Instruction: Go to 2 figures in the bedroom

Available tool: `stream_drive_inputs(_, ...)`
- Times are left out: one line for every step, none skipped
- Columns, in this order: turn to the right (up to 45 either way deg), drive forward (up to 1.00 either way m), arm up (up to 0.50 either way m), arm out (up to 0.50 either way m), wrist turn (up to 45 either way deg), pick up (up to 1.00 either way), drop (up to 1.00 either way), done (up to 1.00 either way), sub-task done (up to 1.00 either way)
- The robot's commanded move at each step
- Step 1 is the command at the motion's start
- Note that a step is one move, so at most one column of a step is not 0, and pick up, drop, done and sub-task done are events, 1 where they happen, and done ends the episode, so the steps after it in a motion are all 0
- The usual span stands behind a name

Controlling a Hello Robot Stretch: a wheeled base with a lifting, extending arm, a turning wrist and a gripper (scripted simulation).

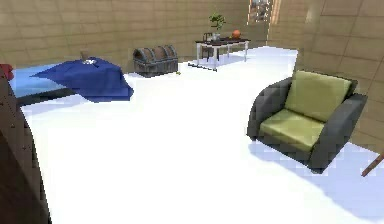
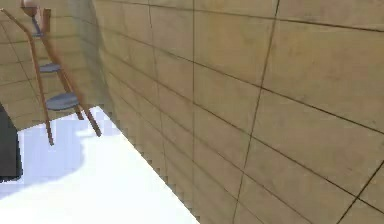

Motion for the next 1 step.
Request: stream_drive_inputs(0.0, 1.00, 0.00, 0.00, 0.0, 0.00, 0.00, 0.00, 0.00)
